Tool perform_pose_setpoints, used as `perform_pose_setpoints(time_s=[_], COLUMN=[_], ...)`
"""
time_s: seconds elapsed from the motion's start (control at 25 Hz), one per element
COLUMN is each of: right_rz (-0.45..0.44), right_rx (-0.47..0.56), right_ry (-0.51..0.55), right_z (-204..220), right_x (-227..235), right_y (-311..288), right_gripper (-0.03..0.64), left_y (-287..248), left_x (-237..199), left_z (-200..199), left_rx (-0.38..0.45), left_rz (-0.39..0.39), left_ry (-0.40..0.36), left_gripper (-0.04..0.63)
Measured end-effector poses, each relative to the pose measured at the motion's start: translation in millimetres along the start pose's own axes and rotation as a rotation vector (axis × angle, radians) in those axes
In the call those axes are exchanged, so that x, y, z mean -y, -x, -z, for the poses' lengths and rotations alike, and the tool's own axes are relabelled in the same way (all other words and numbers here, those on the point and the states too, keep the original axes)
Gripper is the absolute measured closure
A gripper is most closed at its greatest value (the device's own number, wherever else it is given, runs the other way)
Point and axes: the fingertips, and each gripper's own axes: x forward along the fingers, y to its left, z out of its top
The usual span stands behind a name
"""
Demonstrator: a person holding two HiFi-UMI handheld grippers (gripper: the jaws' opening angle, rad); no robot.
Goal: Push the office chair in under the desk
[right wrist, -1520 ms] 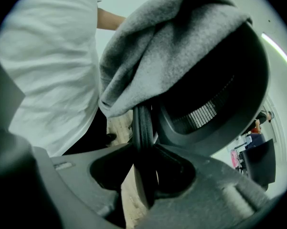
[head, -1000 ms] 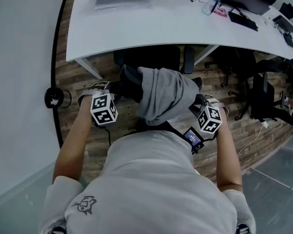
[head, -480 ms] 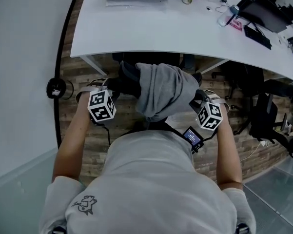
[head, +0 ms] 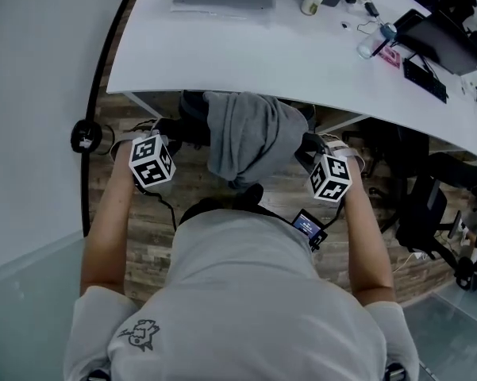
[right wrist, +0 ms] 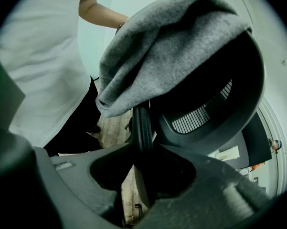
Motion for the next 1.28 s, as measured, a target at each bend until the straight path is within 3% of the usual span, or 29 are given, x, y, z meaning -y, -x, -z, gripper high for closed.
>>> perform_pose_setpoints(time_s=[0.84, 1.28], right_rz=[0.014, 0.003], right_rx=[0.006, 0.002], right_ry=[0.001, -0.003], right_z=[11.2, 15.0], right_x=[102.6, 112.4], right_y=[-37.2, -40.0], right_gripper=[0.486, 0.485], left_y=[-36.8, -40.1], left_x=[-103.2, -112.1], left_z=[-9.9, -13.7], left_rx=[-0.006, 0.013], left_rz=[-0.014, -0.016], left_ry=[-0.004, -0.021], left_gripper=[0.431, 0.43])
